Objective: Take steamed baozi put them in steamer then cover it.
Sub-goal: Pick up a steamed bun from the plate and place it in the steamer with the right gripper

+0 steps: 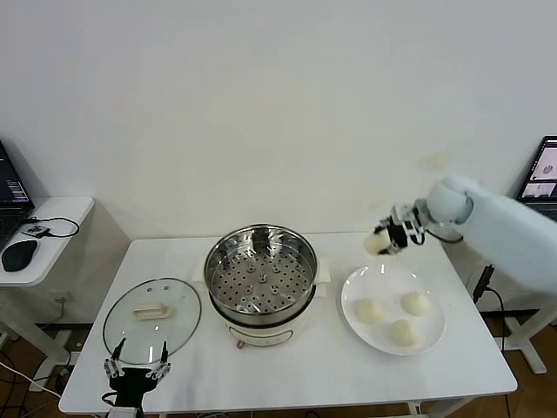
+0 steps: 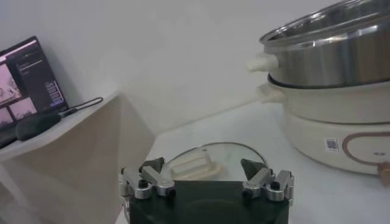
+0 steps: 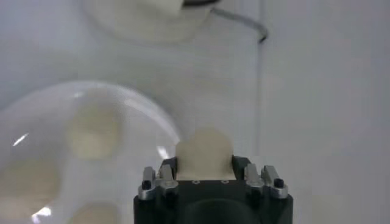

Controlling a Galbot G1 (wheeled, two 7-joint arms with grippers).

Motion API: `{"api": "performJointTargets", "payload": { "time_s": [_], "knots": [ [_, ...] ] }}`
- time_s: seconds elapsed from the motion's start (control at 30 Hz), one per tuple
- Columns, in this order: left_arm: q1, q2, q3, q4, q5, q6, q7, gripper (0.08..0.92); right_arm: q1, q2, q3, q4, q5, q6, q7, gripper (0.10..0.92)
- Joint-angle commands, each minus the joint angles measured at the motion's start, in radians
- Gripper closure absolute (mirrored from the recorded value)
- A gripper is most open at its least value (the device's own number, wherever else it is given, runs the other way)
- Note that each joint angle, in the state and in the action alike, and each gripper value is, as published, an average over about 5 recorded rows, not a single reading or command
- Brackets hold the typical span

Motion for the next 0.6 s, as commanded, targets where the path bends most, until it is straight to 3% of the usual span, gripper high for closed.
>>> {"api": "performJointTargets", "payload": {
  "time_s": [0.03,0.33,0.6],
  "knots": [
    [-0.003,0.011,-0.003,0.001,-0.014,0.000,0.000,0.177,0.195,0.092,-0.124,0.036,0.147,0.000,0.011,0.449],
    [-0.001,0.019,-0.025,0.001,-0.024,-0.001,-0.004,0.177,0.195,0.377,-0.200,-0.104,0.101,0.126,0.049,0.448],
    [0.000,0.015,-0.034,0.006,-0.024,-0.001,-0.012,0.177,0.141,0.493,-0.273,-0.137,0.019,0.292,0.086,0.448]
  ]
}}
